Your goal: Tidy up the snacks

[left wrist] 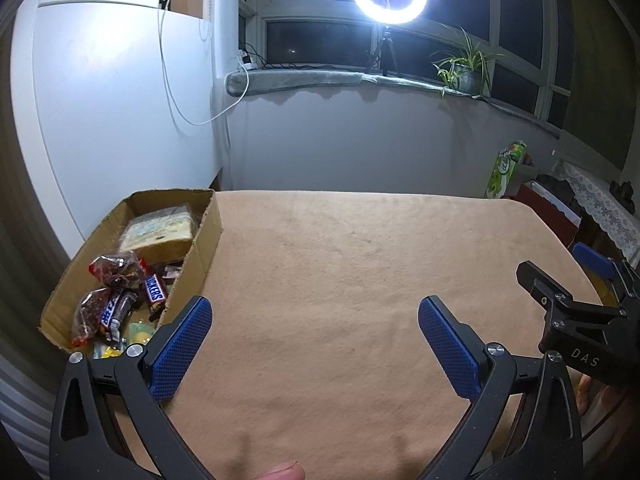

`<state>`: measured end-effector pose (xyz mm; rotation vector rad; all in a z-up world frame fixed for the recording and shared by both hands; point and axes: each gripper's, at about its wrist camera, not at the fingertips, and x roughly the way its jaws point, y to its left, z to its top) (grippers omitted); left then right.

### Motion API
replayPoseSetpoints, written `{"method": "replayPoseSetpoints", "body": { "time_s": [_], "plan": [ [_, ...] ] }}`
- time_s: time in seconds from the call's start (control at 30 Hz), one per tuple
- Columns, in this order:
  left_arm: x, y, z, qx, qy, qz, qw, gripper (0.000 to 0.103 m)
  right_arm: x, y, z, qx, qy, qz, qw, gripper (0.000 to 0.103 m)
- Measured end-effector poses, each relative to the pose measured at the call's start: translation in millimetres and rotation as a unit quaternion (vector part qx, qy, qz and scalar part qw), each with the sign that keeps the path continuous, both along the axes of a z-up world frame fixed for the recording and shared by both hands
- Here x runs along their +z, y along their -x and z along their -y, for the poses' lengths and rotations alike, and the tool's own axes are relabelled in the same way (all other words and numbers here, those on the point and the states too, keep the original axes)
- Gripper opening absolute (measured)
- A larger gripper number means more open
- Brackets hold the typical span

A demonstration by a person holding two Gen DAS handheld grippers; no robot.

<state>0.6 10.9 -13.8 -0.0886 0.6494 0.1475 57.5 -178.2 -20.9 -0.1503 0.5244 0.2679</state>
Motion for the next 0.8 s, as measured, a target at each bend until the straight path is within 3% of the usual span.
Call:
{"method": "replayPoseSetpoints", "body": {
  "time_s": [0.8],
  "plan": [
    [-1.6, 1.4, -3.4, -0.002, 0.007, -0.009, 0.9999, 0.103, -0.1, 1.0, -3.8, 0.004, 0.002, -0.001, 1.0, 0.103]
  ]
}}
